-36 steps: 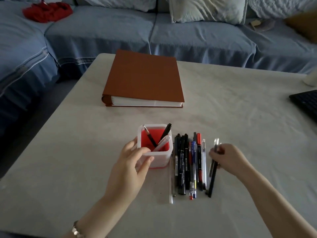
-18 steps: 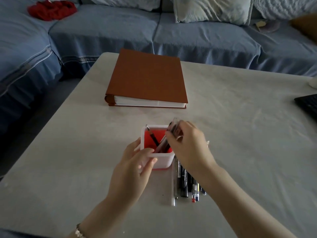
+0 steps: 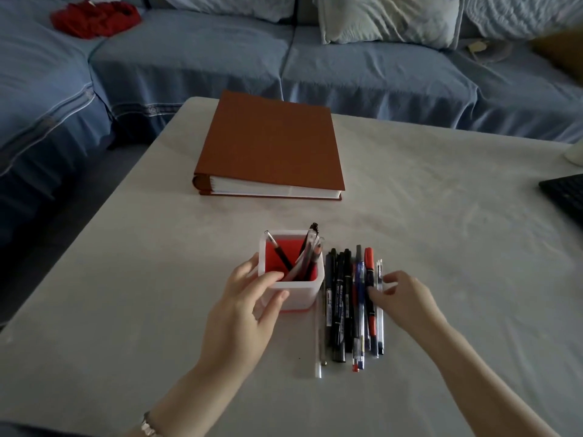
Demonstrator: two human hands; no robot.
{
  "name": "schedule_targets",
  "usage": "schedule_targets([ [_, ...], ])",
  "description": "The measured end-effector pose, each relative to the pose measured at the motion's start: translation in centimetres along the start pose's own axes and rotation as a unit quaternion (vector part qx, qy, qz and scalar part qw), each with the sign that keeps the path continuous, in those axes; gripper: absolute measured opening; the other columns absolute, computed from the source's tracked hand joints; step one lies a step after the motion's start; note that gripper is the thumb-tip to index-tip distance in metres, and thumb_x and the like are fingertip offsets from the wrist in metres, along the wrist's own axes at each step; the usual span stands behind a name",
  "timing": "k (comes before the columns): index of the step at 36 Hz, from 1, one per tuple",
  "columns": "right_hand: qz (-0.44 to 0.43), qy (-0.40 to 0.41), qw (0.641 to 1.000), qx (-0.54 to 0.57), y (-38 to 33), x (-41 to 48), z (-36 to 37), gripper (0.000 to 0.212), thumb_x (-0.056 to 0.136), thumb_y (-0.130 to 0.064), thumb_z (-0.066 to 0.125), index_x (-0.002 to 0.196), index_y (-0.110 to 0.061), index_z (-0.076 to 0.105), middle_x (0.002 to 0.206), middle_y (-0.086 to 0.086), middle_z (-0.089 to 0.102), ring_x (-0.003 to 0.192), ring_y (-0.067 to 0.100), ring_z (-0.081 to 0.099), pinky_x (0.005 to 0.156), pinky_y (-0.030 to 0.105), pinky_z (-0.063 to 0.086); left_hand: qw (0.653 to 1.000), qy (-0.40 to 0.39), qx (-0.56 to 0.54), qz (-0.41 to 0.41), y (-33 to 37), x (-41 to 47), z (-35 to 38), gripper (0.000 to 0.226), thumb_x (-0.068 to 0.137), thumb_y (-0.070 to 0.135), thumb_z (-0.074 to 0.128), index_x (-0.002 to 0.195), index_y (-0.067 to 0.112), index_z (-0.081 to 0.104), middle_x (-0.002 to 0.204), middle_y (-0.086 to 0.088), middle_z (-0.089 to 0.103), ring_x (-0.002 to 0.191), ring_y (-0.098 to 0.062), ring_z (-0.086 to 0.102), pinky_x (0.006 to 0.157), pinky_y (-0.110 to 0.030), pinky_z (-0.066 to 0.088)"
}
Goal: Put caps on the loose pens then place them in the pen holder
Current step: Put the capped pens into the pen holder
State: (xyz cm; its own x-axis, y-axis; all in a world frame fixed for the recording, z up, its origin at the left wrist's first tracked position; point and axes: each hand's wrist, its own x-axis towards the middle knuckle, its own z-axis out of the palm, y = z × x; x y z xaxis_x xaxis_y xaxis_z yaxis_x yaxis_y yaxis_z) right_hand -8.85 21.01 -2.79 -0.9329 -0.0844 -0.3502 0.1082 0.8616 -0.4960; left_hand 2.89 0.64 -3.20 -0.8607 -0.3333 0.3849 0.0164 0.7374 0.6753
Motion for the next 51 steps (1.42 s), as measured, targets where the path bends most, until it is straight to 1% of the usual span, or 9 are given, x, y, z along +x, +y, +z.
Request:
schedule_targets([
  [3,0.02,0.004,1.0,-0.003,-0.6,0.3,0.3,0.039,0.077,-0.022,0.065,0.104,0.005,0.059,0.09,0.02,0.068,0.081,0.031,0.064,0.059,0.03,0.044,1.0,-0.001,-0.001,-0.011,-0.2,-0.1,0.0,0.029,0.076,0.046,0.047,0.103,0.035,0.054,0.119,0.021,0.043,0.095,-0.002,0.053,0.062,-0.019,0.052],
  [9,0.053,-0.032,0.998,-0.016,-0.3,1.7,0.2,0.028,0.081,-0.02,0.061,0.06,-0.004,0.049,0.053,0.003,0.047,0.045,0.013,0.041,0.037,0.019,0.032,1.0,-0.005,0.0,-0.019,-0.2,-0.1,0.0,0.033,0.076,0.048,0.047,0.105,0.035,0.053,0.117,0.017,0.044,0.079,-0.005,0.06,0.062,-0.023,0.054],
  [13,0.042,-0.042,0.997,0.053,0.4,1.5,-1.0,0.018,0.086,-0.011,0.054,0.072,0.0,0.058,0.064,0.009,0.058,0.054,0.019,0.051,0.053,0.025,0.045,1.0,-0.007,-0.008,-0.021,-0.1,0.0,-0.1,0.031,0.076,0.046,0.047,0.104,0.035,0.053,0.117,0.019,0.044,0.089,-0.005,0.055,0.066,-0.018,0.049],
  [24,-0.289,0.101,0.867,0.393,-9.5,-6.0,-5.5,0.011,0.087,-0.01,0.054,0.081,-0.019,0.053,0.075,0.0,0.063,0.064,0.001,0.064,0.056,0.011,0.05,0.999,-0.029,-0.009,-0.034,0.2,-0.1,-0.2,0.024,0.078,0.045,0.047,0.098,0.035,0.054,0.117,0.018,0.049,0.073,-0.006,0.058,0.061,-0.013,0.05],
  [31,-0.294,0.167,0.906,0.256,-11.1,-4.6,0.4,0.01,0.08,-0.012,0.065,0.077,-0.016,0.056,0.089,0.0,0.06,0.071,0.01,0.06,0.064,0.021,0.053,0.995,-0.076,0.019,-0.067,0.5,0.1,-0.7,0.016,0.078,0.024,0.069,0.09,0.028,0.059,0.119,0.005,0.057,0.056,-0.006,0.058,0.049,-0.002,0.039],
  [34,-0.281,0.174,0.917,0.224,-10.9,-4.1,0.7,0.016,0.08,-0.016,0.065,0.074,-0.021,0.051,0.091,-0.002,0.058,0.069,0.011,0.055,0.067,0.021,0.048,0.995,-0.077,0.019,-0.062,0.7,0.2,-0.9,0.014,0.079,0.025,0.066,0.091,0.027,0.06,0.121,0.004,0.057,0.06,-0.009,0.06,0.052,-0.018,0.051],
  [40,-0.242,0.071,0.948,0.193,-9.0,-4.0,1.0,0.046,0.077,-0.024,0.069,0.116,-0.027,0.044,0.103,-0.002,0.05,0.085,0.008,0.053,0.071,0.013,0.044,0.993,-0.087,0.016,-0.079,0.8,0.0,-1.0,0.017,0.084,0.027,0.06,0.1,0.029,0.063,0.132,0.012,0.047,0.073,-0.003,0.059,0.062,-0.011,0.046],
  [47,-0.172,0.099,0.96,0.196,-4.3,-3.0,-2.1,0.023,0.082,-0.03,0.062,0.102,-0.022,0.056,0.076,-0.013,0.06,0.067,-0.001,0.058,0.058,0.002,0.043,0.994,-0.087,-0.013,-0.069,0.5,0.0,-1.0,0.02,0.083,0.023,0.062,0.102,0.029,0.063,0.128,0.018,0.042,0.07,-0.001,0.057,0.061,-0.005,0.042],
  [51,-0.052,0.069,0.995,0.052,-0.4,-1.2,-2.4,0.039,0.082,-0.033,0.062,0.114,-0.01,0.055,0.078,-0.005,0.057,0.071,0.012,0.054,0.057,0.018,0.039,0.998,-0.052,-0.009,-0.044,0.3,0.0,-0.8,0.019,0.078,0.03,0.061,0.097,0.033,0.057,0.118,0.016,0.044,0.059,-0.005,0.056,0.061,-0.016,0.048],
])
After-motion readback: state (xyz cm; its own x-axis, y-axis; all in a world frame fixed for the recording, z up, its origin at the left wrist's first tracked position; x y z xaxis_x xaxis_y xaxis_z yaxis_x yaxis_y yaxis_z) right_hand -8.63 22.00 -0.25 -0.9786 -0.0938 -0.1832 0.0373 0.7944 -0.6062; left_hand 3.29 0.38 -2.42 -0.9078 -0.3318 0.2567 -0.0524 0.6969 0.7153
